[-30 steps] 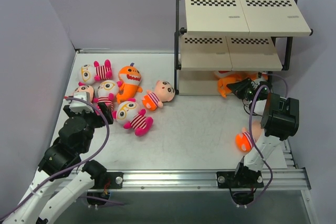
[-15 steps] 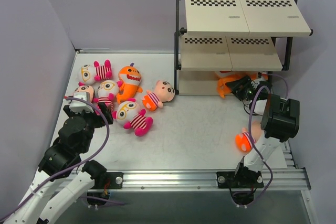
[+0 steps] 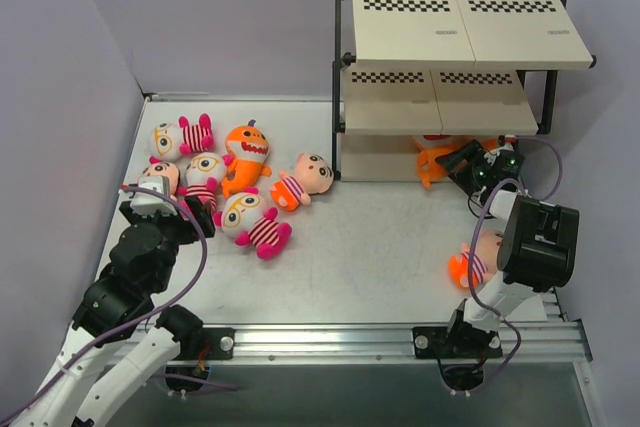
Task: Place and organize the stuffed toys onto the shelf
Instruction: Place the stuffed toy onto shelf
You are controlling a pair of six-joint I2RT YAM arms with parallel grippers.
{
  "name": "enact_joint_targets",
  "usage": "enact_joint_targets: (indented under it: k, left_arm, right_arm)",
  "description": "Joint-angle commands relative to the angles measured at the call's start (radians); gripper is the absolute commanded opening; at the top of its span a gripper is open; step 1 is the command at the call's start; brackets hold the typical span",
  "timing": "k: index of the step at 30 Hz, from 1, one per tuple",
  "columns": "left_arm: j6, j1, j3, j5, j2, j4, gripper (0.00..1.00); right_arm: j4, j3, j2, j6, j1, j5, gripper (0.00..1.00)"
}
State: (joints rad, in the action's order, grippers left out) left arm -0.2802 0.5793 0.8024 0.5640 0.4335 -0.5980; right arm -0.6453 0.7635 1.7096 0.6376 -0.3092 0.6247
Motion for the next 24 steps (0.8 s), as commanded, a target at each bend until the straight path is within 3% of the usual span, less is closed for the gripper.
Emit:
enact_joint_targets:
  k: [1,17,24]
  left_arm:
    - [0.004,-0.009,0.003,-0.012,-0.01,0.021,0.97]
    - [-0.004,-0.024,0.003,-0.027,0.005,0.021,0.97]
    - [-0.005,-0.03,0.001,-0.041,0.017,0.021,0.97]
  right_arm:
    - [0.056,0.005,-0.093,-0.038,-0.008,-0.063,0.71]
    - [0.366,0.002,-0.396,-0.104,0.001,-0.309,0.61]
    - [0.368,0.02,-0.36,-0.13,0.005,-0.301,0.61]
